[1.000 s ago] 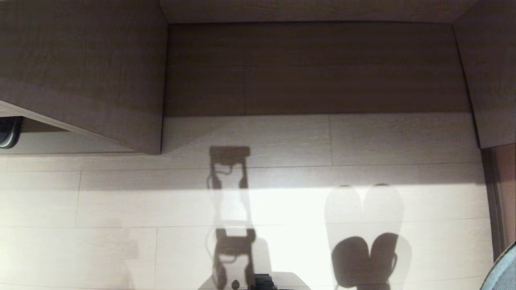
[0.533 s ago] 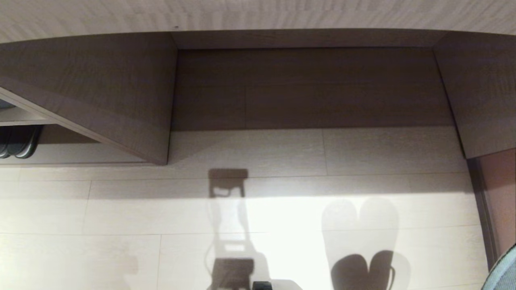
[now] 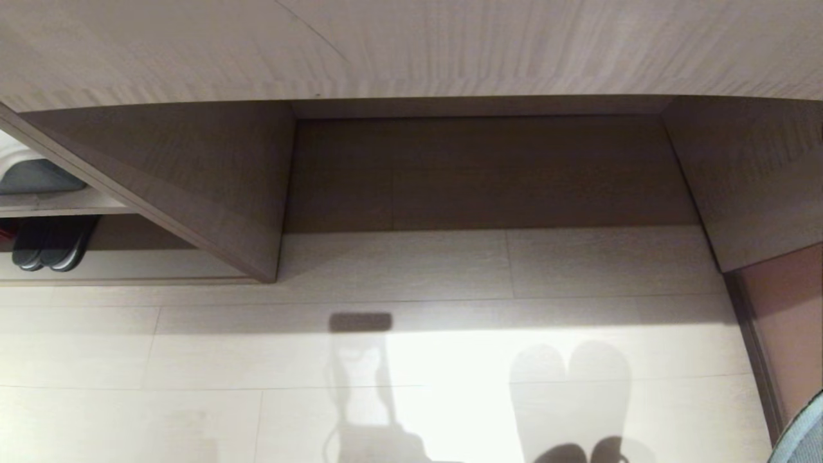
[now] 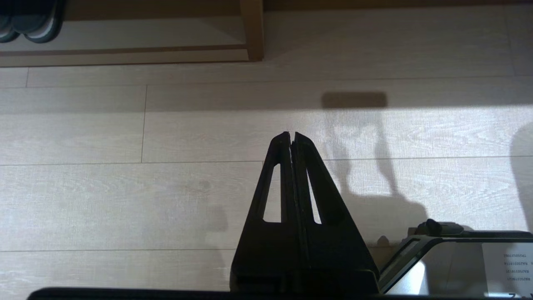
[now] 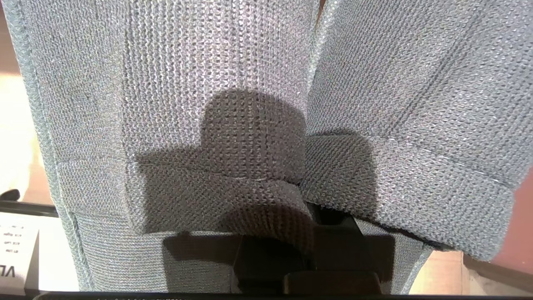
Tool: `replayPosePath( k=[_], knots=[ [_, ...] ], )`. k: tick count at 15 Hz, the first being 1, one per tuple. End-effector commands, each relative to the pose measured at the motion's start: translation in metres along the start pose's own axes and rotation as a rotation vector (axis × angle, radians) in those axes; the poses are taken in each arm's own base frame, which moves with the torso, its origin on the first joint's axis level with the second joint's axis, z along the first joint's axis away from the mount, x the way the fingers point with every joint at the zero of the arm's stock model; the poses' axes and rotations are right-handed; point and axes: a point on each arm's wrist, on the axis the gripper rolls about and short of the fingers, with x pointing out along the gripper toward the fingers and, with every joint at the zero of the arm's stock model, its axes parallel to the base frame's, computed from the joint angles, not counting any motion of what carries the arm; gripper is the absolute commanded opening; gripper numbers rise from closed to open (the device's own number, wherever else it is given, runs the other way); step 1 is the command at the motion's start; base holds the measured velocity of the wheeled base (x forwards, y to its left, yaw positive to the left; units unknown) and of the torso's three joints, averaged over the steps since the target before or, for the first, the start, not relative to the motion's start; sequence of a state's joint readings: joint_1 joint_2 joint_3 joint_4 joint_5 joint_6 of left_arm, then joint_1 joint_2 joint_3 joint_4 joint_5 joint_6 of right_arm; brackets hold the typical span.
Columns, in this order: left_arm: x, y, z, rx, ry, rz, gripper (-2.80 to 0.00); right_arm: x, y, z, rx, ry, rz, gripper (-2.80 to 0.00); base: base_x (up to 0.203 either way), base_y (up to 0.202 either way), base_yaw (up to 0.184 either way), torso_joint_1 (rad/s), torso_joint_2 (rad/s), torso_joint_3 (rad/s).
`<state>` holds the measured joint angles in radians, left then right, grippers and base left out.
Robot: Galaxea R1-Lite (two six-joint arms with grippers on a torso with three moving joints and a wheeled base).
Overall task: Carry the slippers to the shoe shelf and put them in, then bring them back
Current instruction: Place the slippers into the shoe cabinet
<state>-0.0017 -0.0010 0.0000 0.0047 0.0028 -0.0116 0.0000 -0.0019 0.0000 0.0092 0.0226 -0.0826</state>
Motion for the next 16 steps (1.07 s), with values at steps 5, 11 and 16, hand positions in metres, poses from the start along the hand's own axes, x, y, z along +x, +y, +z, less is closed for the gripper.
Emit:
replayPosePath(
  k=[5,11,16],
  knots=[
    [0.0001,0.0,0.0002,-0.001,-0.001,0.0,-2.8,-0.0001,0.0,0.0,0.0,-0.001,-0.001,-2.8,0.0,0.0,0.0,0.002,0.0,0.2],
    [0.0001,0.0,0.0,-0.001,0.001,0.0,-2.8,-0.0001,-0.0001,0.0,0.007,-0.001,-0.003,-2.8,0.0,0.0,0.0,0.005,0.0,0.203],
    [0.0001,0.0,0.0,-0.001,0.001,0.0,-2.8,-0.0002,-0.0001,0.0004,0.017,-0.003,-0.001,-2.8,0.0,0.0,0.0,0.001,0.0,0.205]
  ],
)
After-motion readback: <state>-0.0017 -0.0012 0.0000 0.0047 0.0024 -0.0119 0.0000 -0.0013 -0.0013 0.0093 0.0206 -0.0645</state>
